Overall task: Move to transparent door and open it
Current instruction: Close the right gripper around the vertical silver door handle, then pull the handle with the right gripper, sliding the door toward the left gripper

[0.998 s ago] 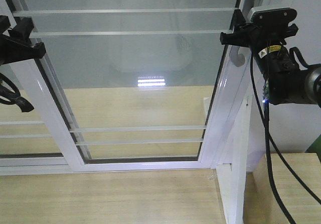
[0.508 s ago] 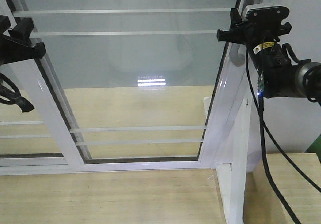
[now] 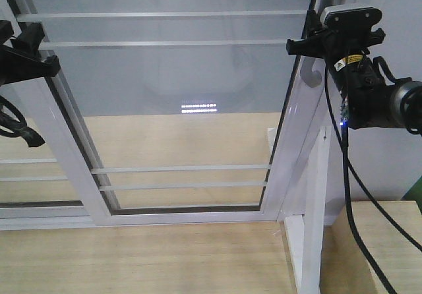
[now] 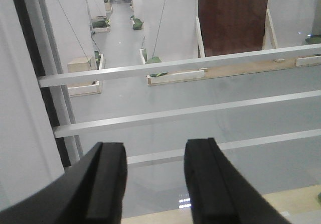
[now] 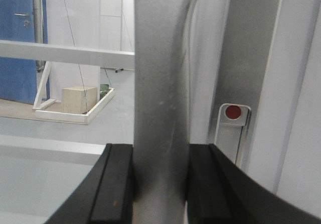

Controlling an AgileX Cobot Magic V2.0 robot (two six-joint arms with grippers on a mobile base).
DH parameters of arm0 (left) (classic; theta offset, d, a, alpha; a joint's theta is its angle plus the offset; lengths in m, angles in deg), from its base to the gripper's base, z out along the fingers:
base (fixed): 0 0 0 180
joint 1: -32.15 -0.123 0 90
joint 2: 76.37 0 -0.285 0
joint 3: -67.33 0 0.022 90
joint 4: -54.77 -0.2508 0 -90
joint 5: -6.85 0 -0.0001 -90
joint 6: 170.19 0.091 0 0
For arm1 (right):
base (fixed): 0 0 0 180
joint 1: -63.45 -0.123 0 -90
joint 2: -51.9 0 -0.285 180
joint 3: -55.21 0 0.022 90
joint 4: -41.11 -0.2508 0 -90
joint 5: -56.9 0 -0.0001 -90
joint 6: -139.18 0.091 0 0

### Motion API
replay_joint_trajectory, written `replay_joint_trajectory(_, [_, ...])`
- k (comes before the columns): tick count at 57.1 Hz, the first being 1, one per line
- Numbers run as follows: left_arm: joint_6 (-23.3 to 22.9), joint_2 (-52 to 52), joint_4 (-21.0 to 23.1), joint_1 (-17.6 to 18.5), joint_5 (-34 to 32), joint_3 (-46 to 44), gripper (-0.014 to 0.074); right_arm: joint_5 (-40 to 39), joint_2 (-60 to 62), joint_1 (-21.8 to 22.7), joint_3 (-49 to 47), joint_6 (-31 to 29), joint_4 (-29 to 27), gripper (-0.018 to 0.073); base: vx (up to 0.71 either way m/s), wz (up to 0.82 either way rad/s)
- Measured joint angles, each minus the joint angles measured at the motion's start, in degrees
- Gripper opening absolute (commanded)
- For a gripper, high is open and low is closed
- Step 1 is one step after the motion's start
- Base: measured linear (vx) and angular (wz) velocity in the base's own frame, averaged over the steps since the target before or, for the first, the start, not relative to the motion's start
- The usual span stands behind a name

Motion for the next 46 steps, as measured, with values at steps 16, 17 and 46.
replay_joint_trajectory(16, [0.0,0.0,0.0,0.0,0.0,0.0,0.0418,0.2,0.0,-0.1,0.0,2.3,2.0,0.0274,0.00,0.00])
replay_joint_trajectory(17, [0.0,0.0,0.0,0.0,0.0,0.0,0.0418,0.2,0.0,-0.3,0.0,2.4,2.0,0.0280,0.00,0.00])
replay_joint_trajectory(46, [0.0,0.0,0.0,0.0,0.0,0.0,0.0418,0.2,-0.4,-6.9,-0.7,2.5,-2.5,0.0288,0.00,0.00])
